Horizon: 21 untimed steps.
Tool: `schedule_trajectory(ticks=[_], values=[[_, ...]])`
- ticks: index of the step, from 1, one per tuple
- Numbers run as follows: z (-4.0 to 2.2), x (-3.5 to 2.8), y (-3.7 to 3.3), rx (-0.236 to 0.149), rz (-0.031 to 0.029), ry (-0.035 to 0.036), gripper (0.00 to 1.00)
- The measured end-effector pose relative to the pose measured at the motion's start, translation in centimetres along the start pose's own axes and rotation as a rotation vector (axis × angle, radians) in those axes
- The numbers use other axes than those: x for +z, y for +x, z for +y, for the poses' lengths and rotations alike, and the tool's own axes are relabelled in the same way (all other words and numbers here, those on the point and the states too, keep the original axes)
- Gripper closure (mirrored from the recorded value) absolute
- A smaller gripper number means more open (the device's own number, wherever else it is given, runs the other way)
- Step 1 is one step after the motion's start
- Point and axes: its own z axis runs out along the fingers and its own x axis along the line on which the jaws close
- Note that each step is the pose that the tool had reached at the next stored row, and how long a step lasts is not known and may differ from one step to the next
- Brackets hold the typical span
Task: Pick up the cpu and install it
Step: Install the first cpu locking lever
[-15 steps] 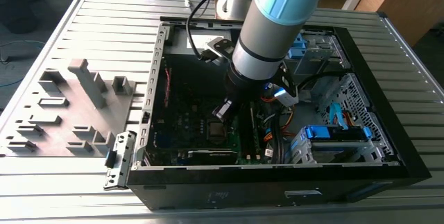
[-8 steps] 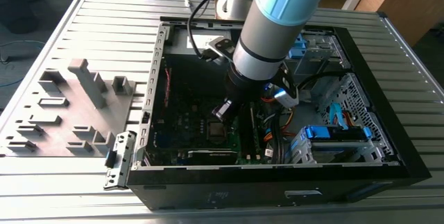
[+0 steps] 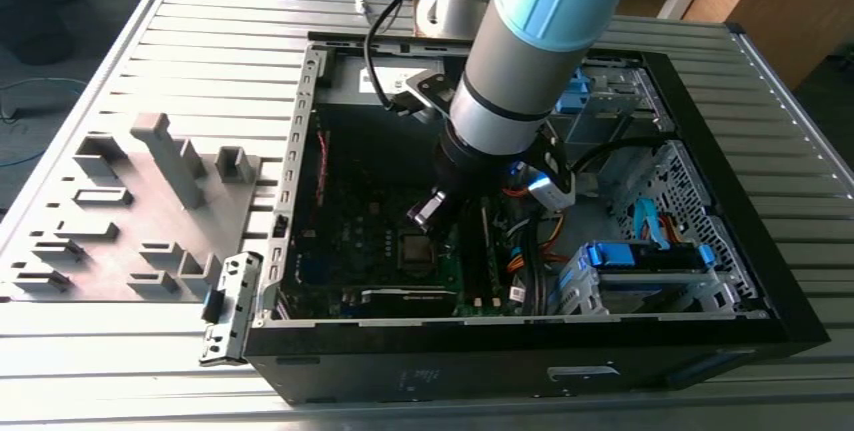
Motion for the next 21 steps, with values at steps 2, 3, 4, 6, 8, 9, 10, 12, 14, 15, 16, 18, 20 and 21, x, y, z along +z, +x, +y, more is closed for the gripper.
schedule_trajectory(ticks=[2, 3, 4, 6, 8, 9, 10, 12, 14, 15, 16, 18, 20, 21], values=[[0.00, 0.00, 0.00, 0.000, 0.0000, 0.0000, 0.89], [-0.04, -0.01, -0.02, 0.000, 0.0001, -0.0001, 0.89], [-0.15, -0.03, -0.08, 0.000, 0.0001, -0.0003, 0.89], [-0.38, -0.06, -0.18, 0.000, 0.0003, 0.0000, 0.89], [-0.57, -0.08, -0.22, 0.000, 0.0003, -0.0001, 0.89], [-0.65, -0.09, -0.21, 0.000, 0.0002, -0.0001, 0.89], [-0.72, -0.09, -0.20, 0.000, 0.0002, -0.0001, 0.89], [-0.76, -0.10, -0.19, 0.000, 0.0004, 0.0000, 0.89], [-0.77, -0.10, -0.19, 0.000, 0.0003, -0.0001, 0.89], [-0.78, -0.10, -0.18, 0.000, 0.0002, -0.0001, 0.89], [-0.79, -0.09, -0.17, 0.000, 0.0003, -0.0001, 0.89], [-0.83, -0.06, -0.14, 0.000, 0.0008, 0.0006, 0.89], [-0.89, 0.01, -0.10, 0.001, 0.0022, 0.0019, 0.89], [-0.93, 0.07, -0.07, 0.001, 0.0027, 0.0025, 0.89]])
